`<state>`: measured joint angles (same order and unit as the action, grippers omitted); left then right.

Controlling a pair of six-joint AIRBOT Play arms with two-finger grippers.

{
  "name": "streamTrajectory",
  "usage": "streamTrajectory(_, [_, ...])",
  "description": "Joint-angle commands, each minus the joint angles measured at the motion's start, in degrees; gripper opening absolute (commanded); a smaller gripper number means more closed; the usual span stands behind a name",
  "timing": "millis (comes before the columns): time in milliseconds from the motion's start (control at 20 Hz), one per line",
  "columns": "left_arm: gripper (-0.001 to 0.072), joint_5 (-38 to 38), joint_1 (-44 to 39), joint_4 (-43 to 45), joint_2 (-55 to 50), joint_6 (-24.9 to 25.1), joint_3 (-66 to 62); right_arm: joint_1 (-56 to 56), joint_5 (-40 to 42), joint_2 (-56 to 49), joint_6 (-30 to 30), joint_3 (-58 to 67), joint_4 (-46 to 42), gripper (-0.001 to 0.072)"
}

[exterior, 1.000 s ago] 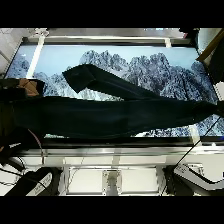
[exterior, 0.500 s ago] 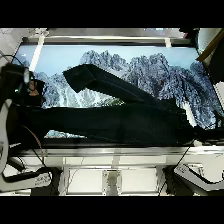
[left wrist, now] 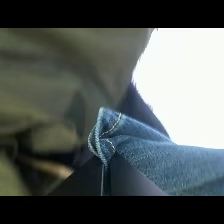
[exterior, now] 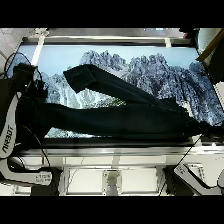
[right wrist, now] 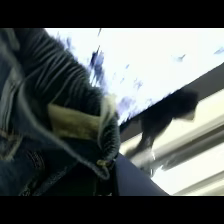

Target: Fold the clothes and pants, and hang the long-sleeved shirts on hangers.

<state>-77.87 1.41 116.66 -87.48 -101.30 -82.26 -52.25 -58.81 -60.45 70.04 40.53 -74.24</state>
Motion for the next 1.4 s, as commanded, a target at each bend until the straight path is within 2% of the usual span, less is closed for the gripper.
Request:
streamTrajectory(0, [0.0024, 7.2, 0.1, 0.1, -1.8, -5.4, -1.9, 0.1, 6.0, 1.5, 4.5, 0.3, 2.5, 0.0035])
streamTrajectory(100, [0.0028, 6.2, 0.1, -0.8, -5.2, -5.9, -1.9, 0.1, 6.2, 1.3, 4.5, -0.6, 3.0, 0.0036])
streamTrajectory(150, [0.0262, 5.5, -0.1, -1.8, -6.6, -5.9, -1.9, 0.1, 5.6, 1.2, 4.5, -0.8, 3.4, 0.0041])
streamTrajectory(200, [0.072, 4.7, -0.5, -2.0, -7.4, -6.1, -1.9, 0.1, 4.7, 1.2, 4.5, -0.7, 4.1, 0.0136])
streamTrajectory(250, [0.0652, 3.7, -0.9, -1.2, -7.6, -6.8, -1.9, 0.1, 3.8, 1.2, 4.4, -0.6, 4.6, 0.0396])
streamTrajectory(300, [0.0651, 2.7, -1.1, 0.3, -7.1, -7.0, -1.9, 0.1, 2.5, 1.2, 4.2, -0.2, 4.5, 0.0536])
streamTrajectory(400, [0.065, -0.1, -1.3, 4.5, -4.2, -8.9, -1.9, 0.1, -1.0, 1.3, 3.0, 1.4, 2.5, 0.0538])
streamTrajectory(550, [0.0644, -1.7, -0.7, 10.1, 5.9, -12.1, 1.3, 0.1, -5.7, 1.8, 0.8, 5.6, -4.3, 0.0538])
streamTrajectory(600, [0.0644, -2.7, 0.2, 10.5, 10.5, -13.0, 4.7, 0.1, -6.3, 2.4, 0.7, 6.8, -6.2, 0.0539])
streamTrajectory(700, [0.0643, -5.0, 3.3, 10.2, 20.2, -18.2, 14.6, 0.1, -7.0, 3.5, -1.5, 8.0, -7.5, 0.0539])
streamTrajectory(800, [0.0642, -4.8, 6.9, 4.6, 28.8, -22.9, 25.7, 0.1, -7.3, 3.7, -2.8, 8.0, -6.5, 0.0539])
streamTrajectory(900, [0.0642, 1.2, 11.4, -12.3, 34.3, -23.3, 35.1, 0.1, -6.9, 3.4, -3.4, 8.0, -4.2, 0.0539])
streamTrajectory(1000, [0.0642, 14.7, 14.7, -30.3, 35.5, -19.0, 41.4, 0.1, -6.0, 3.2, -3.7, 8.0, -2.3, 0.0539])
streamTrajectory(1050, [0.0642, 21.4, 15.4, -36.4, 35.0, -17.5, 43.3, 0.1, -5.8, 3.2, -3.7, 8.0, -2.1, 0.0539])
streamTrajectory(1150, [0.0641, 30.0, 15.5, -40.1, 32.1, -17.1, 44.7, 0.1, -5.8, 3.2, -3.7, 8.0, -2.1, 0.0538])
streamTrajectory(1350, [0.0638, 35.2, 15.5, -40.3, 23.8, -17.2, 44.6, 0.1, -7.2, 3.2, -3.7, 8.0, -2.1, 0.0538])
